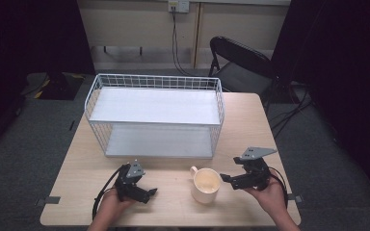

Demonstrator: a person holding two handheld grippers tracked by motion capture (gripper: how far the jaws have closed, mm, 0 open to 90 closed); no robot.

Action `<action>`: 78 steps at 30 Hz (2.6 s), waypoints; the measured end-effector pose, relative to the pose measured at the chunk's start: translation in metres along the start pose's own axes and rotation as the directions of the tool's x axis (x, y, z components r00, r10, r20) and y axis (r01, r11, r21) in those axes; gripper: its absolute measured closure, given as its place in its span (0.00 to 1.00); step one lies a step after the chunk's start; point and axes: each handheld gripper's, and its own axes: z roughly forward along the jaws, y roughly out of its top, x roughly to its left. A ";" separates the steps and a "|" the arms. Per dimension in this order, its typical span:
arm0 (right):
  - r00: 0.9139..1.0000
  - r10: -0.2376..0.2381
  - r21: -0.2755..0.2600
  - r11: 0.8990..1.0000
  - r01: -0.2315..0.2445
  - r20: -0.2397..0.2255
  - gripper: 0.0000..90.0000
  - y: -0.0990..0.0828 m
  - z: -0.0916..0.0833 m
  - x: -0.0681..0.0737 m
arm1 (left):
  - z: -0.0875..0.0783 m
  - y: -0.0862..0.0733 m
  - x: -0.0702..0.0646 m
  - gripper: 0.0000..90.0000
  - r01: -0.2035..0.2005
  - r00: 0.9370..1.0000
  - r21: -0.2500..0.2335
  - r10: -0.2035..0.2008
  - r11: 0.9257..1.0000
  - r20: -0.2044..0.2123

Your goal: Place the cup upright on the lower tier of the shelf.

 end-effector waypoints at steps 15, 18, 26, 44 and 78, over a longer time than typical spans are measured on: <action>0.999 -0.022 -0.028 0.999 0.021 -0.028 0.19 0.014 0.004 0.012 | 0.000 0.000 0.000 0.00 0.000 1.000 0.000 0.000 1.000 0.000; 0.999 -0.020 -0.037 0.999 0.019 -0.036 0.19 0.015 0.007 0.015 | 0.000 0.000 0.000 0.00 0.000 1.000 0.000 0.000 1.000 0.000; 0.999 -0.022 -0.062 0.998 0.019 -0.045 0.28 0.013 0.016 0.022 | 0.000 0.000 0.000 0.00 0.000 1.000 0.000 0.000 1.000 0.000; 0.999 0.032 -0.088 0.995 -0.035 -0.035 0.68 -0.001 0.033 0.028 | 0.000 0.000 0.000 0.00 0.000 1.000 0.000 0.000 1.000 0.000; 1.000 0.011 -0.041 0.999 -0.012 -0.026 0.91 0.010 0.050 0.035 | 0.000 0.000 0.000 0.00 0.000 1.000 0.000 0.000 1.000 0.000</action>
